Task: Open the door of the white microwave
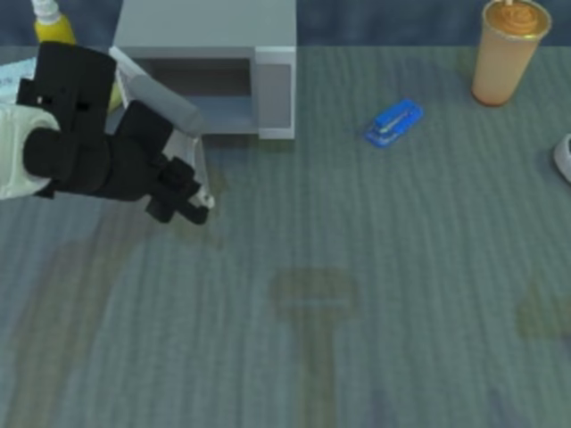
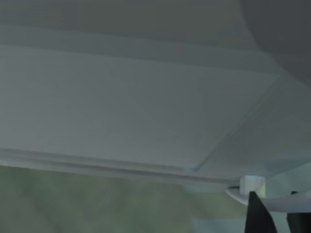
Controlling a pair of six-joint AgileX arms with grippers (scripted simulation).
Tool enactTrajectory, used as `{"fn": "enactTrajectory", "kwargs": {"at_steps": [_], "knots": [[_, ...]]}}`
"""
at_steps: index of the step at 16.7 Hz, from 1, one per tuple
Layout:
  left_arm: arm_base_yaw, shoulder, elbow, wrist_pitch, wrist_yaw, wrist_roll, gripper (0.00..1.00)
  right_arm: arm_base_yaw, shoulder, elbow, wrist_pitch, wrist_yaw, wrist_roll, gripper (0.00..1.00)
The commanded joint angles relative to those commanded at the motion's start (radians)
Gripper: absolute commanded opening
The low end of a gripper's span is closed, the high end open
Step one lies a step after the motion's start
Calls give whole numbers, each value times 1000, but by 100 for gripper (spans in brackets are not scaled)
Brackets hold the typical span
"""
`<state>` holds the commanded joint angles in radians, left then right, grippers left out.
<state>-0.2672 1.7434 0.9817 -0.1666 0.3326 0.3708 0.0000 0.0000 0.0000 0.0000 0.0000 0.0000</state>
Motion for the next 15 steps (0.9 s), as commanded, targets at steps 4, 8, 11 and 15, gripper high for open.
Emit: {"fn": "enactTrajectory", "kwargs": {"at_steps": [4,8,11,15], "knots": [[-1,0,-3,-6,13,6,0,0,0,0,0,0,0,100],[21,-5,-1,-20,39,51,0,0,0,0,0,0,0,100],[36,-6,-2,-33,56,82,0,0,0,0,0,0,0,100],[36,-6,-2,-34,57,83,0,0,0,0,0,0,0,100]]}}
